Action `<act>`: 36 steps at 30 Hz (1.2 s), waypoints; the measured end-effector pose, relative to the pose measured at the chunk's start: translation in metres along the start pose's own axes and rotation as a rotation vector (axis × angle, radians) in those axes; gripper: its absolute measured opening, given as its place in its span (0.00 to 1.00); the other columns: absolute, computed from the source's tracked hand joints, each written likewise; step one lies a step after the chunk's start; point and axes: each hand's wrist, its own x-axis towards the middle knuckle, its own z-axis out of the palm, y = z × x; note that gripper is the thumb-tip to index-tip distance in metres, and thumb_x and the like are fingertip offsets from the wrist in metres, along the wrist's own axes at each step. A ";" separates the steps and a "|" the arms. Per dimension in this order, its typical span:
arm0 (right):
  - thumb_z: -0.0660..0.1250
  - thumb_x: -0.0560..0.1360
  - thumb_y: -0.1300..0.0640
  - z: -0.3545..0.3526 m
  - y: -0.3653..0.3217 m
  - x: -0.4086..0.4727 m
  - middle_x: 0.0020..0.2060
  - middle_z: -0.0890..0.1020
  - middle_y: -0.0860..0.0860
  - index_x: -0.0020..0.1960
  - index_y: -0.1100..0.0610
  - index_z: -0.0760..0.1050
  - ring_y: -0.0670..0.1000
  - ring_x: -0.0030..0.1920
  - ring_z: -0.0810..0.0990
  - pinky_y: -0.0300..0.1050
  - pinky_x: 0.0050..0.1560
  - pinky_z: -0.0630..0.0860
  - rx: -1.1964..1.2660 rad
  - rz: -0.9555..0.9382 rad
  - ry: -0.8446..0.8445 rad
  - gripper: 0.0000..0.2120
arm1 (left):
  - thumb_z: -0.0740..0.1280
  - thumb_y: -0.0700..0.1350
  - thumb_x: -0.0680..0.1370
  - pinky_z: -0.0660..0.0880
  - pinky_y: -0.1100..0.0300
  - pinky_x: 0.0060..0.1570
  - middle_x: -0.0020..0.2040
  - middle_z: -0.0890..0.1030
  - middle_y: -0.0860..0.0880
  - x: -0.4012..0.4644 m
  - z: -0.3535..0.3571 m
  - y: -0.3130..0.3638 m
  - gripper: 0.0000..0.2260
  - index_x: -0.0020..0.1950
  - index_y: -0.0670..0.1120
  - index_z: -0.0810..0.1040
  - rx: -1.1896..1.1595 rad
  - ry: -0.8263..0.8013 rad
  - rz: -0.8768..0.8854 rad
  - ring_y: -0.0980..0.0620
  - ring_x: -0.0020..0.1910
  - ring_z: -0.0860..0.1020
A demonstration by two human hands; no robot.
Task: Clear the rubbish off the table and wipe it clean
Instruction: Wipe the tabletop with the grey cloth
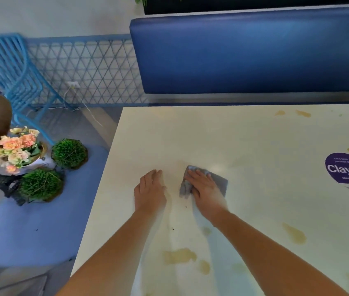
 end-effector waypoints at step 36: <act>0.59 0.81 0.60 0.001 -0.046 -0.050 0.68 0.73 0.47 0.64 0.49 0.78 0.49 0.72 0.67 0.46 0.73 0.61 0.361 0.280 -0.124 0.15 | 0.55 0.37 0.81 0.59 0.59 0.62 0.73 0.64 0.54 -0.065 -0.005 -0.031 0.23 0.74 0.54 0.67 -0.104 0.066 -0.052 0.51 0.70 0.60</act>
